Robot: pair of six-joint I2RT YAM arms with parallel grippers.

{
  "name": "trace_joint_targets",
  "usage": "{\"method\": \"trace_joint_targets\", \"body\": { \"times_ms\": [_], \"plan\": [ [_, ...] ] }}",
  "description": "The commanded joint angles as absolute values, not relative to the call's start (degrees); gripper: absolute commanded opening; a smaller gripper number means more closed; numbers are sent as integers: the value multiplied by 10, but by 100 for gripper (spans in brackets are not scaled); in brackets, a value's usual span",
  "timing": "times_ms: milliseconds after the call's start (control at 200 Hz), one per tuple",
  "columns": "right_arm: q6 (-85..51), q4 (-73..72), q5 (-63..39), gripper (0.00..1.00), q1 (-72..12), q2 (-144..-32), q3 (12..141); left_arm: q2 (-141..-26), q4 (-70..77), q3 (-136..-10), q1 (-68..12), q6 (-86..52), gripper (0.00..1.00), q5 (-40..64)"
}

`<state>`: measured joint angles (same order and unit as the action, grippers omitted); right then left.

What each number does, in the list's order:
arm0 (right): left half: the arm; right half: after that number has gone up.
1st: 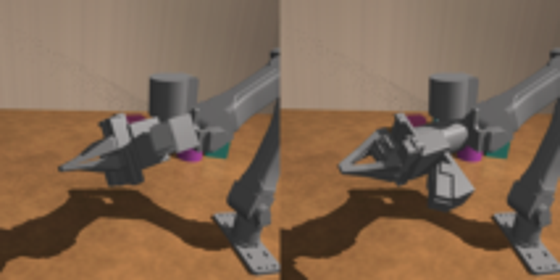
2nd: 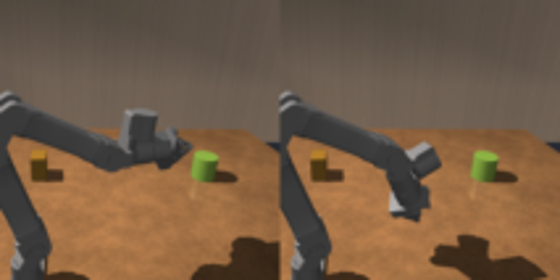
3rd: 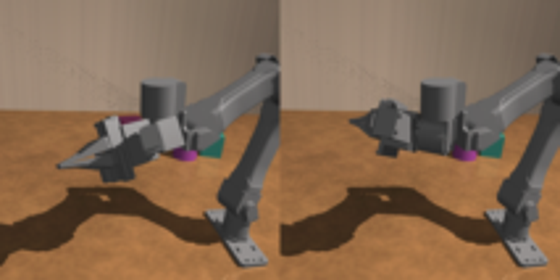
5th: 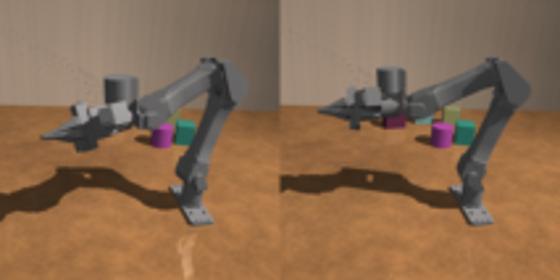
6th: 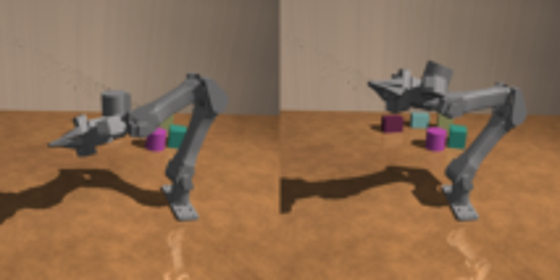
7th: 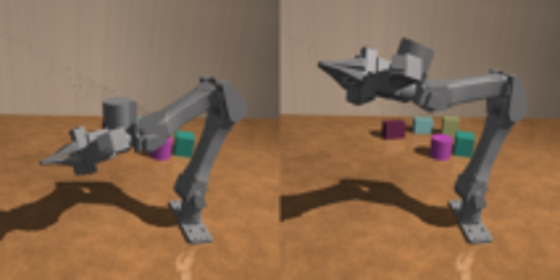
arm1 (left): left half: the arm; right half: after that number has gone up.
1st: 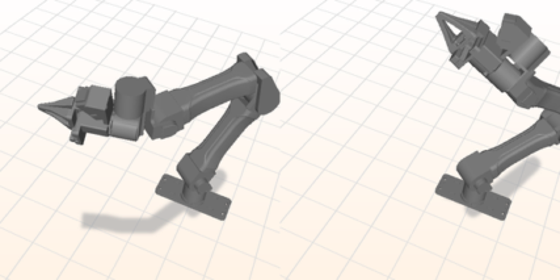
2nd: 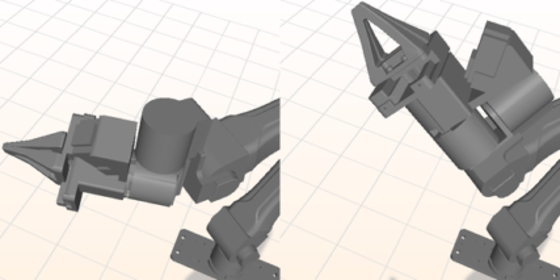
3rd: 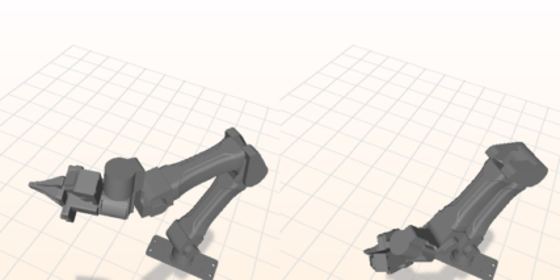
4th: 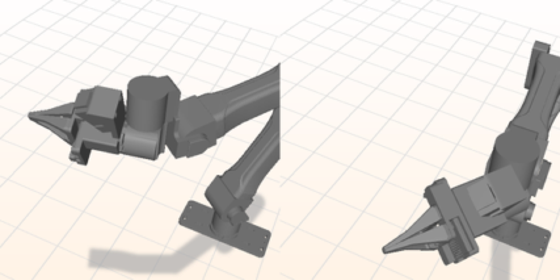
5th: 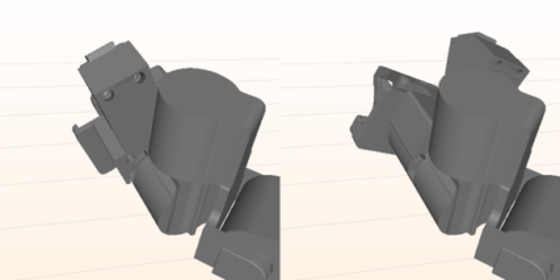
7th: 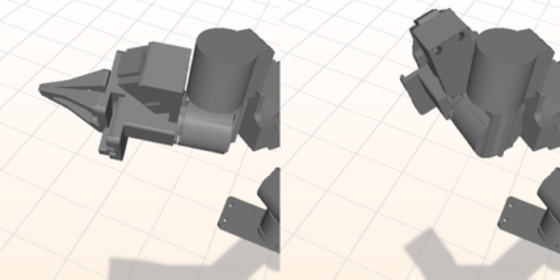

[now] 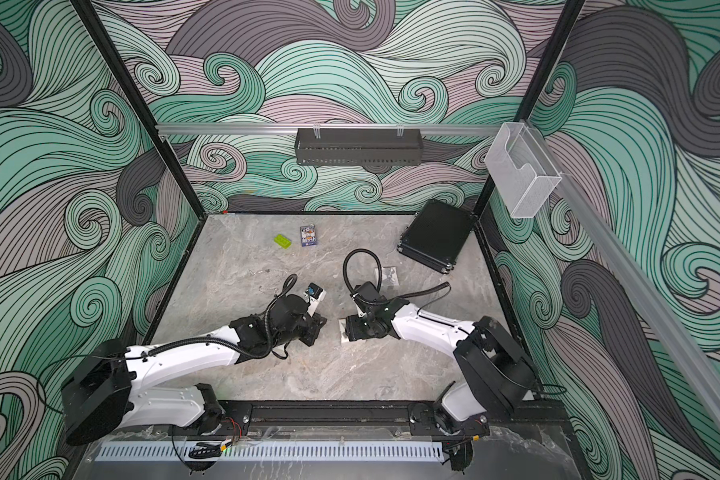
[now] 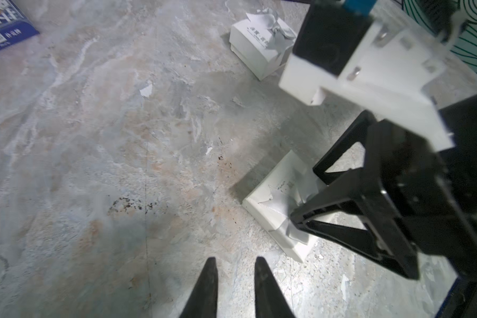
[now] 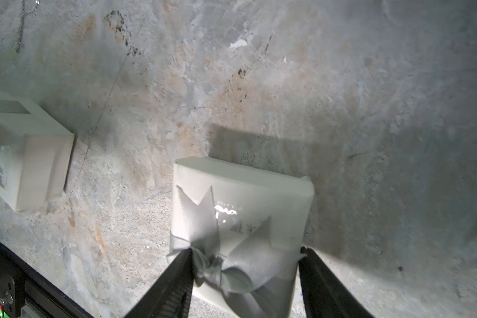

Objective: Take the necklace out of the lift-off lid jewelry box
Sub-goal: Close the lid on the jewelry box, then move the jewelry box to the center of the board.

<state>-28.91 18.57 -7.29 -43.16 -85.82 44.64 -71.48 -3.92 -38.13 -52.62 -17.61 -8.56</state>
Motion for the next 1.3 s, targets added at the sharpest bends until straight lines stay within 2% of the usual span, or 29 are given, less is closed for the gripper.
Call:
{"method": "trace_joint_targets", "body": {
  "times_ms": [0,140,190,335,405,610,871,1086,1226,1296],
  "plan": [
    [-283,184,-50,61,-432,-877,443,-680,-91,-398,-518,-172,26,-118],
    [-279,189,-39,61,-432,-882,439,-643,-111,-393,-504,-172,27,-126],
    [-274,195,-36,65,-432,-876,442,-633,-115,-390,-497,-171,27,-127],
    [-249,233,-25,86,-438,-846,461,-612,-135,-386,-471,-171,29,-126],
    [-229,250,-25,93,-443,-838,475,-601,-144,-387,-455,-176,32,-125],
    [-202,296,-18,99,-463,-852,520,-557,-168,-379,-404,-194,39,-127],
    [-221,318,24,98,-496,-915,559,-497,-152,-332,-375,-216,47,-159],
    [-234,330,50,92,-502,-959,576,-474,-164,-324,-363,-224,53,-162],
    [-227,331,78,84,-498,-964,586,-475,-164,-321,-362,-225,54,-162],
    [-213,332,69,68,-483,-967,596,-474,-163,-319,-361,-226,54,-161]
  ]
}}
